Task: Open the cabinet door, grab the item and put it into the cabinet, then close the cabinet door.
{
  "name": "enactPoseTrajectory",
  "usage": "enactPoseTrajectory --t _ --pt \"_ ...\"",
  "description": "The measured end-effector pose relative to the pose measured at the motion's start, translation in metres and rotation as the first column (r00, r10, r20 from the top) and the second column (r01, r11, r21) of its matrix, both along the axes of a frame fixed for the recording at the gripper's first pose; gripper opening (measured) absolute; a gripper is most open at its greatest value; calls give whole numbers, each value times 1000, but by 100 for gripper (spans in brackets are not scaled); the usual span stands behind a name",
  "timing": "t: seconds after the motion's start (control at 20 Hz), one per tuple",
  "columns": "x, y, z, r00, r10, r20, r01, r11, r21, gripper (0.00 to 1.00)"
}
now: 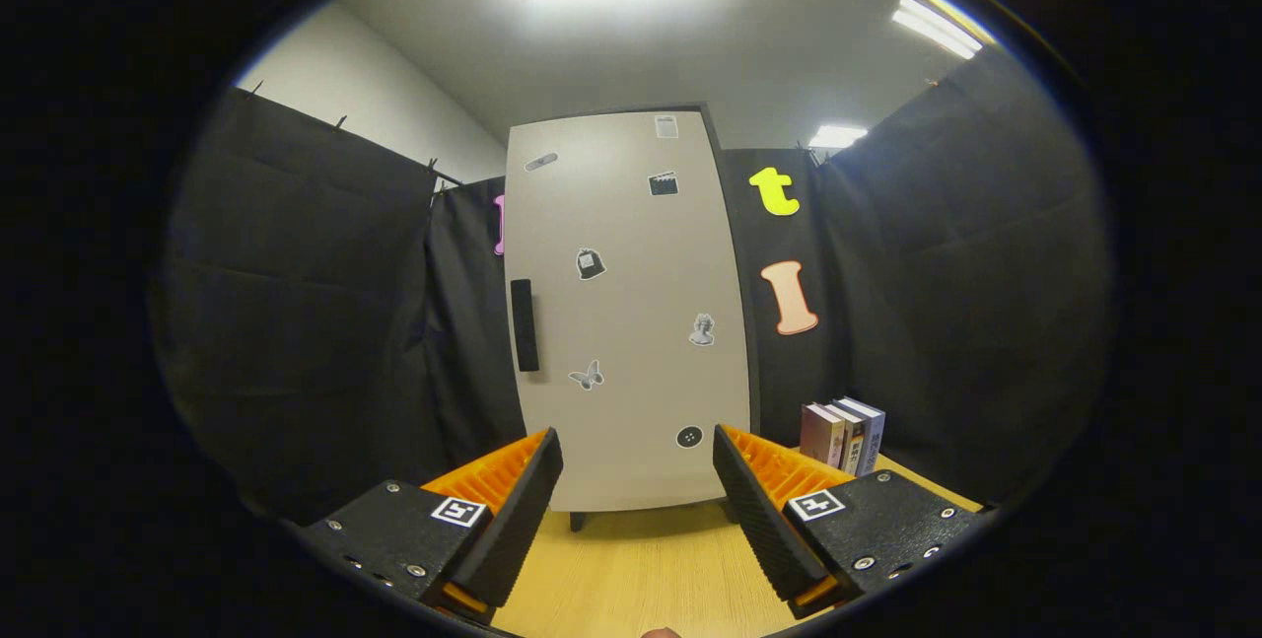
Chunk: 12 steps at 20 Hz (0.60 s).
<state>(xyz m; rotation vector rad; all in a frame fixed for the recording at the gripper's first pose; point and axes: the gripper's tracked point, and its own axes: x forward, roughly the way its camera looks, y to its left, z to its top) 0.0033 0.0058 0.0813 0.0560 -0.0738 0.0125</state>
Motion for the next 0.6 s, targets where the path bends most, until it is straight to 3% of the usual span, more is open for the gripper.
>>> enactPoseTrajectory --t 0.6 --pt "2 -12 -18 999 -1 -52 1 1000 -4 95"
